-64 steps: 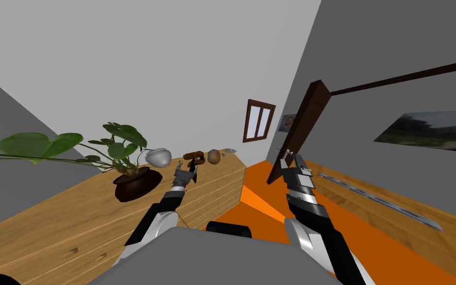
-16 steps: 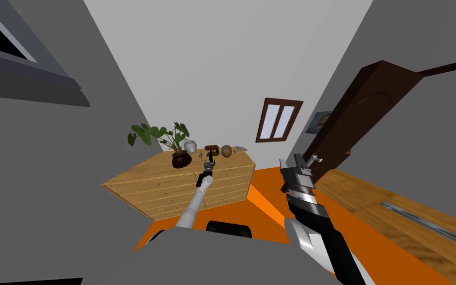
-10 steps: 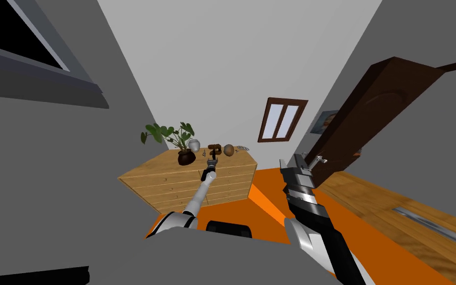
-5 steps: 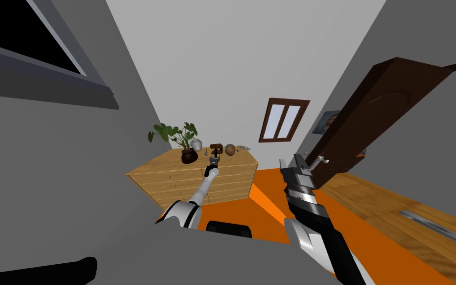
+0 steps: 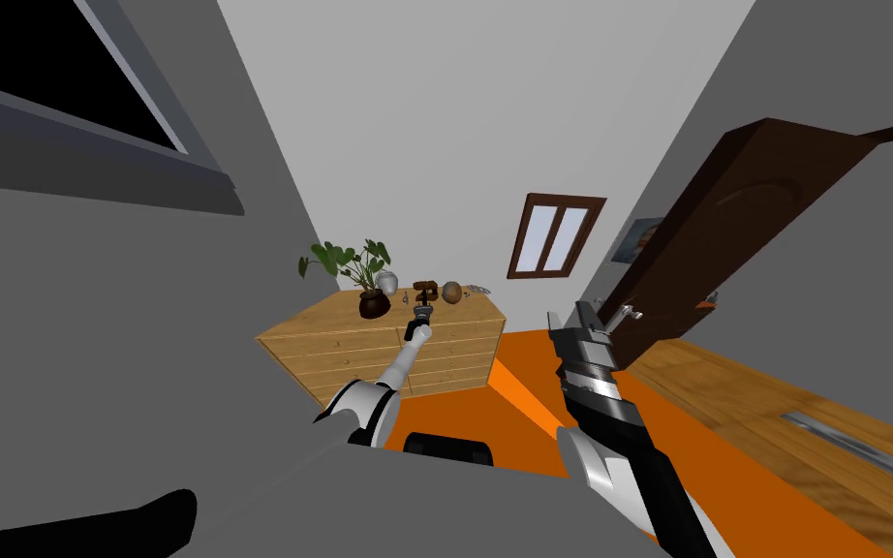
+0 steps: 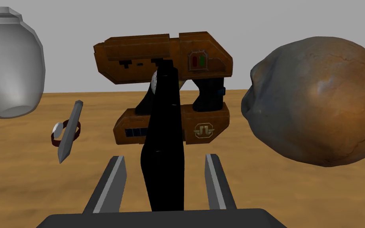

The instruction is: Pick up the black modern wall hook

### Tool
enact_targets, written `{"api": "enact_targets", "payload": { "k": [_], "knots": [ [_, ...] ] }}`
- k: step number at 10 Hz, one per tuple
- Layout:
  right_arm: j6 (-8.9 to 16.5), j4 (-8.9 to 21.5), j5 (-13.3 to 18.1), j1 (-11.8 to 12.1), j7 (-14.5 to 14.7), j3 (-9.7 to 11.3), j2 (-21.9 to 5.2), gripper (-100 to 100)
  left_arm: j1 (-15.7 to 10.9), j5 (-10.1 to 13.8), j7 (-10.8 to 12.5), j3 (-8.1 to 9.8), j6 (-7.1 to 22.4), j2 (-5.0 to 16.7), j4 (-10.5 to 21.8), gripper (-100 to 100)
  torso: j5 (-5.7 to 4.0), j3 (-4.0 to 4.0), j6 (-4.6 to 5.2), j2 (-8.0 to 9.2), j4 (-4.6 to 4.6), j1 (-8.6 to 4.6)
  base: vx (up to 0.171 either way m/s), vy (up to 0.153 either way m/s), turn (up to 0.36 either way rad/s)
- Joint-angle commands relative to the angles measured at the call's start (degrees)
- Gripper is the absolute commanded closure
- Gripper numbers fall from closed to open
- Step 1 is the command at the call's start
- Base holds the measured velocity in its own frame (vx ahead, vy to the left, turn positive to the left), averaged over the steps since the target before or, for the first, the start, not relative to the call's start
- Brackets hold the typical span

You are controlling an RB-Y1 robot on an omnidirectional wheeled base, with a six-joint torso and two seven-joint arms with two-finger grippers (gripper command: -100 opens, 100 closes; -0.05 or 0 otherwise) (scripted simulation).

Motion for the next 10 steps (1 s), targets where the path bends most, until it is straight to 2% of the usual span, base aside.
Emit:
{"api": "enact_targets", "payload": {
  "k": [1, 4, 5, 6, 8, 9, 10],
  "knots": [
    [0.0, 0.0, 0.0, 0.0, 0.0, 0.0, 0.0, 0, 0.0, 0.0, 0.0, 0.0, 0.0, 0.0, 0.0, 100, 0.0, 0.0, 0.0, 0.0, 0.0, 0.0, 0.0, 0.0, 0.0],
    [0.0, 0.0, 0.0, 0.0, 0.0, 0.0, 0.0, 0, 0.0, 0.01, 0.01, 0.01, 0.01, -0.02, 0.01, 100, 0.0, -0.02, 0.0, -0.03, -0.01, 0.02, 0.0, 0.0, 0.0],
    [0.0, 0.0, 0.0, 0.0, 0.0, 0.0, 0.0, 0, 0.0, 0.02, 0.02, 0.02, 0.0, -0.02, 0.01, 0, -0.01, -0.02, 0.0, -0.03, -0.01, 0.01, 0.0, 0.0, 0.0],
    [0.0, 0.0, 0.0, 0.0, 0.0, 0.0, 0.0, 0, 2.87, 0.43, -0.04, -0.73, 1.37, 0.2, -2.85, 100, -0.01, -0.02, 0.01, -0.03, 0.0, 0.01, 0.081, -0.032, -0.129],
    [0.0, 0.0, 0.0, 0.01, 0.0, 0.0, 0.0, 0, 6.14, 0.43, -0.04, -0.73, 1.37, 0.2, -6.23, 100, -0.01, -0.31, 0.11, -0.48, -0.16, -0.17, 0.088, -0.026, -0.027],
    [0.0, 0.0, 0.0, 0.01, 0.0, 0.0, 0.0, 0, 6.56, 0.43, -0.04, -0.73, 1.37, 0.2, -6.6, 100, 0.02, -0.37, 0.07, -0.5, -0.26, -0.08, 0.016, -0.008, -0.003],
    [0.0, 0.0, 0.0, 0.0, 0.0, 0.0, 0.0, 0, 8.55, 0.88, -0.3, -1.36, 2.65, 0.2, -8.97, 100, 0.08, -0.38, 0.0, -0.42, -0.34, 0.05, 0.077, -0.035, -0.093]
  ]
}}
